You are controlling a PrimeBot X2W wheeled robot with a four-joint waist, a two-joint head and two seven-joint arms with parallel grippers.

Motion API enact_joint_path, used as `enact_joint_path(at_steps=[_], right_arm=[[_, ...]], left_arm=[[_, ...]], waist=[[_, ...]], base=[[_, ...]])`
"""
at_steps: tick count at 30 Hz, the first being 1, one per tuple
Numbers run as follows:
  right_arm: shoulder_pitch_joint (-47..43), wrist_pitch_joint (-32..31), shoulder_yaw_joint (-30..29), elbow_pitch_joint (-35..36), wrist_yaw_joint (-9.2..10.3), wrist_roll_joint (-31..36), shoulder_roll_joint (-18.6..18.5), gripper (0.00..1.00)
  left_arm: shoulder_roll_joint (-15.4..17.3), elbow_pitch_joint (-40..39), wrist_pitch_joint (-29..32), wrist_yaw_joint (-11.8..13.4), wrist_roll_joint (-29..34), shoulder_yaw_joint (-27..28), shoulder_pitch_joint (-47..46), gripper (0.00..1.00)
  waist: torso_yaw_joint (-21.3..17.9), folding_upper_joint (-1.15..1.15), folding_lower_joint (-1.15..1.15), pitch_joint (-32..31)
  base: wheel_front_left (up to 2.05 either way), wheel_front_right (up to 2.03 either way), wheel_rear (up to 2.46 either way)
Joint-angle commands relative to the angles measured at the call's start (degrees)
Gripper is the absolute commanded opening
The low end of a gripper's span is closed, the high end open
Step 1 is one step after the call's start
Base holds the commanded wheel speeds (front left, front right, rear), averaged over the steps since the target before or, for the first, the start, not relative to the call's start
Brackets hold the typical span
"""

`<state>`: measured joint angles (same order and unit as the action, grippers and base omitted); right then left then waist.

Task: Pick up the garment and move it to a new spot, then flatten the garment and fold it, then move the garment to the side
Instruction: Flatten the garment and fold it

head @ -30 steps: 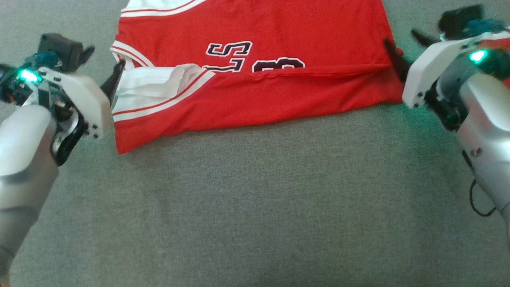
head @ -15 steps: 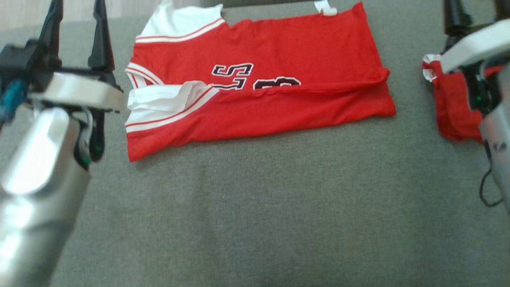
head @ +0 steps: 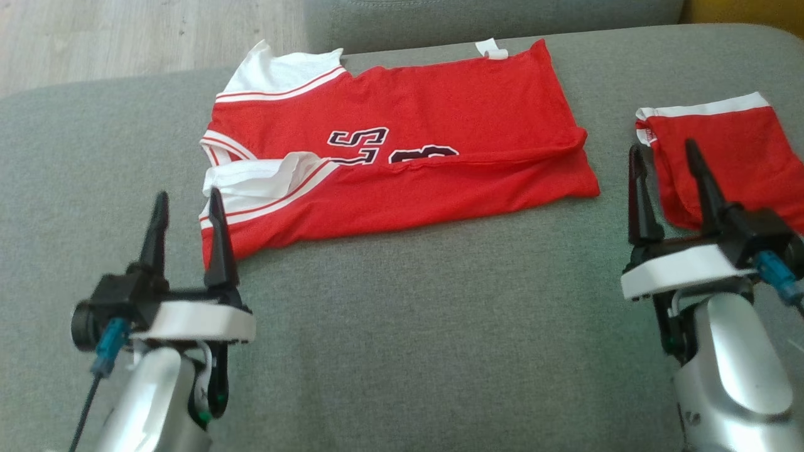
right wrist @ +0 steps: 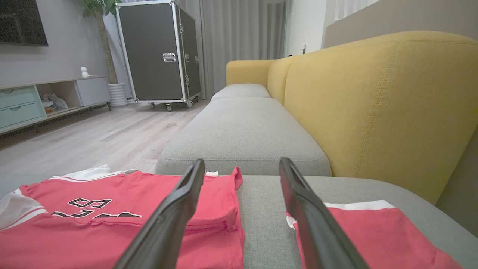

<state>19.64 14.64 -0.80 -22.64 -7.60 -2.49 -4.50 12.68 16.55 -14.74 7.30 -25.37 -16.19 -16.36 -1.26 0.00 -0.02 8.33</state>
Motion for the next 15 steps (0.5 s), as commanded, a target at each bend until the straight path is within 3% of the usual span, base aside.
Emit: enact_joint_path(at_steps=[1, 9, 15], right_arm=[[0.3, 0.35, 0.95, 2.74, 0.11, 0.43, 0.89, 1.0], [-1.81, 0.35, 2.59, 5.22, 0.11, -0.12, 1.58, 1.0], [-1.76, 0.36, 4.51, 6.16, 0.11, -1.87, 1.61, 1.0]], left_arm=[[0.23, -1.0, -0.25, -0.77, 1.11, 3.25, -1.25, 1.0], [-1.33, 2.73, -0.26, -2.85, 5.22, 6.18, -1.57, 1.0], [-1.13, 16.07, 2.75, -2.92, 4.73, 6.51, -4.68, 1.0]], waist=[[-0.2, 0.0, 0.02, -0.16], [-1.15, 0.0, 0.02, 0.6], [-2.6, 0.0, 0.02, 2.15]], base=[[0.0, 0.0, 0.0], [0.0, 0.0, 0.0], [0.0, 0.0, 0.0]])
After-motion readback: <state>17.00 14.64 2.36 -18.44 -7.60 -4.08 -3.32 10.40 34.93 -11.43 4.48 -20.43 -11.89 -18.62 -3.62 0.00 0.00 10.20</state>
